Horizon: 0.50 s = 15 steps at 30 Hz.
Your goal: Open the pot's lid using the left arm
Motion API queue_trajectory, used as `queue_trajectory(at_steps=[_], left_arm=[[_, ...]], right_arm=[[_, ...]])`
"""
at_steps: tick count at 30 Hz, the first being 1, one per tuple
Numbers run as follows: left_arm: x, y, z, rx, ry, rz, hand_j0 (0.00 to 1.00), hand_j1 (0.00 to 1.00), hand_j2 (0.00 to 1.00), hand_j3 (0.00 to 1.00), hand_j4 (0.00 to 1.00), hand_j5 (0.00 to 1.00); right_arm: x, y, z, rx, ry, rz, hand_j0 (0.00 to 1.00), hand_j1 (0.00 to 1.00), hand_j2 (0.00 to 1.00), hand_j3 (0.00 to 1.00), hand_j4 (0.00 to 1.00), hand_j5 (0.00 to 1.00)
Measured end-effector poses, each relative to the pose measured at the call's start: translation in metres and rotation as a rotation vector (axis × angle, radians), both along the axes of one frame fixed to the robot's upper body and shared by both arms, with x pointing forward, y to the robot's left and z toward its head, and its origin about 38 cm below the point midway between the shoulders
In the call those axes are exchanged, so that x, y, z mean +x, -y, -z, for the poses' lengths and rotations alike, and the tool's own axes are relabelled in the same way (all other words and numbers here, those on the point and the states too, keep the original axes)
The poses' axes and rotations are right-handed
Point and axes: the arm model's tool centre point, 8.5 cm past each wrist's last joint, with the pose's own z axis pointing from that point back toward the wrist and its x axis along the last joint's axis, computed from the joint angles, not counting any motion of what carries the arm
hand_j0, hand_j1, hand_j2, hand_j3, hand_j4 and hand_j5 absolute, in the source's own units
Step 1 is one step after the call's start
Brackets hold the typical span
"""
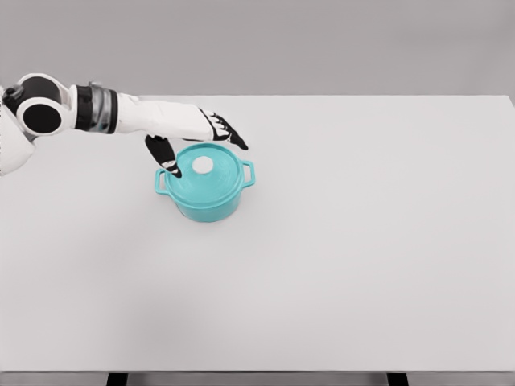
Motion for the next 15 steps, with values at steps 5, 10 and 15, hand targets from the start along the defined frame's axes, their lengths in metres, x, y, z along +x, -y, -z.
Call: queue_trajectory(at_steps=[5,10,15], left_arm=[[0.0,0.001,0.007,0.007,-0.009,-0.001,1.0,1.0,1.0,1.0,1.0,1.0],[0.001,-0.002,0.011,0.021,-0.013,-0.009,1.0,1.0,1.0,1.0,1.0,1.0],[0.002,-0.005,0.016,0.035,-0.019,-0.018,0.9,0.9,0.9,0.9,0.9,0.9]], right_arm=[[0.0,0.0,0.0,0.0,0.0,0.0,1.0,1.0,1.0,1.0,1.0,1.0],[0.0,0.0,0.0,0.0,0.0,0.0,1.0,1.0,1.0,1.0,1.0,1.0],[0.0,0.0,0.0,0.0,0.0,0.0,1.0,1.0,1.0,1.0,1.0,1.0]])
